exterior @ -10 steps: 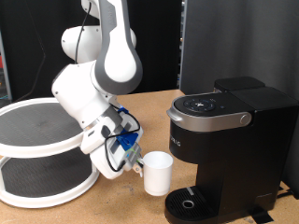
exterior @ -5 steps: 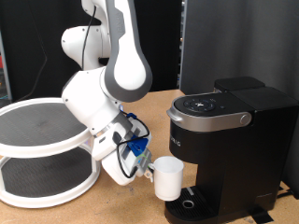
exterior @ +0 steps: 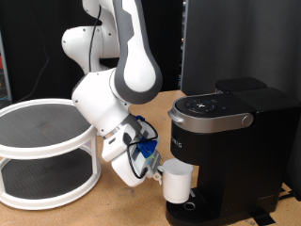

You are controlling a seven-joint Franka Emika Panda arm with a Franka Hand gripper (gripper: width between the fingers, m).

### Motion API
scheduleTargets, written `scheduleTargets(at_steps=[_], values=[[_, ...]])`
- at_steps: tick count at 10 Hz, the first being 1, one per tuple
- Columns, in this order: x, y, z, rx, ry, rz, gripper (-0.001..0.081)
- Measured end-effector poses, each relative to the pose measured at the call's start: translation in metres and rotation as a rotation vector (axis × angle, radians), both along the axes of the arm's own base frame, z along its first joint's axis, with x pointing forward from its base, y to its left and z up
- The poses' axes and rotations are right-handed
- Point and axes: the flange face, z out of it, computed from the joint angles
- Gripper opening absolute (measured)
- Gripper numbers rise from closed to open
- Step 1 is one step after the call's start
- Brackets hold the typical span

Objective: Make a cup of coffee with the keurig machine

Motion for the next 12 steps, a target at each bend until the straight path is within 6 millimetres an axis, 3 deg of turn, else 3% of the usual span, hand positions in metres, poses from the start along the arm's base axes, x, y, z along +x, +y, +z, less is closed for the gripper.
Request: scheduleTargets(at_steps=[12], values=[[0.008,0.028,-0.031,-0.004,-0.014,0.003,0.0072]])
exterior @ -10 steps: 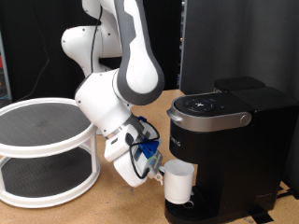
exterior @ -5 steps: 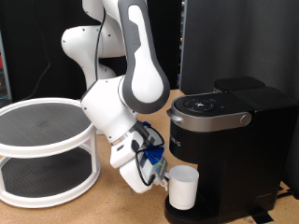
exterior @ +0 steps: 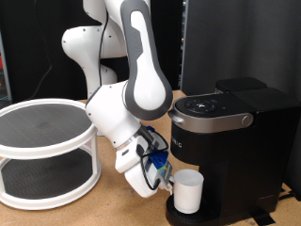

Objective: Make a cup of coffee with the keurig machine

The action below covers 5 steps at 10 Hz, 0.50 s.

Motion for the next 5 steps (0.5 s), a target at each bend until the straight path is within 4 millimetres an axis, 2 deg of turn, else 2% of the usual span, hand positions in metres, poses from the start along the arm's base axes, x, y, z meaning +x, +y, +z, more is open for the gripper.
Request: scheduleTargets(at_steps=[5], values=[[-0.0008,0.0018,-0.0055,0.002,0.004,0.001,0.0085]])
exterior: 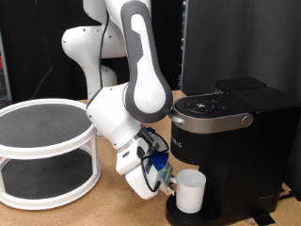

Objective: Make a cup of coffee with the keurig machine

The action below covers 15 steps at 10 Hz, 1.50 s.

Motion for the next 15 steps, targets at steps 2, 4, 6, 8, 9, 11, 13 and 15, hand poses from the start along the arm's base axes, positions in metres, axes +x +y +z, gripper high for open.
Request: scheduleTargets(at_steps=[2,4,6,8,9,11,13,15], values=[[-0.002,-0.001,-0.001,0.002,0.005,0.004,0.0437],[-0.007,-0.005,-0.001,0.017,0.012,0.017,0.0605],[-0.016,-0.012,0.011,0.074,0.016,0.040,0.0767],[-0.024,-0.022,0.029,0.119,0.033,0.049,0.0802],[-0.028,-0.026,0.039,0.133,0.048,0.053,0.0802],[-0.036,-0.036,0.058,0.136,0.064,0.064,0.0803],[-0.048,-0.044,0.075,0.114,0.055,0.075,0.0803],[-0.049,-0.044,0.072,0.122,0.058,0.085,0.0803]])
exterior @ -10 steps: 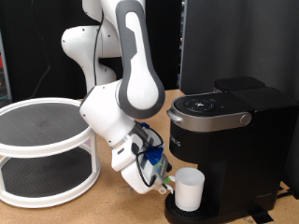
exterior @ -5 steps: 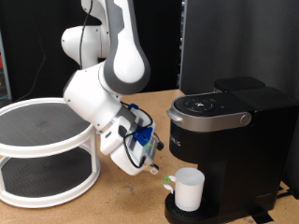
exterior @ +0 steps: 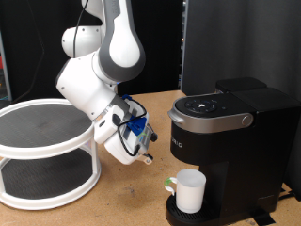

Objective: Make a cup of coffee with the keurig machine

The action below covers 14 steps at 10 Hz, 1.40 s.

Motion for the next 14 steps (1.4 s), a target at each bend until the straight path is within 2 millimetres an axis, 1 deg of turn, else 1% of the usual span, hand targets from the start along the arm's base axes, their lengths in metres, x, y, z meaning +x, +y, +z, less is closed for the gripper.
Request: scheduleTargets(at_steps=[2,4,7,10,11,12,14], values=[[-0.007,-0.008,0.000,0.051,0.001,0.044,0.0803],[-0.016,-0.022,0.011,0.114,-0.018,0.073,0.0803],[-0.019,-0.035,0.047,0.186,-0.074,0.062,0.0803],[-0.018,-0.039,0.089,0.213,-0.099,0.047,0.0803],[-0.020,-0.038,0.098,0.204,-0.089,0.052,0.0803],[-0.021,-0.038,0.096,0.206,-0.084,0.051,0.0803],[-0.025,-0.037,0.096,0.222,-0.044,0.110,0.0803]])
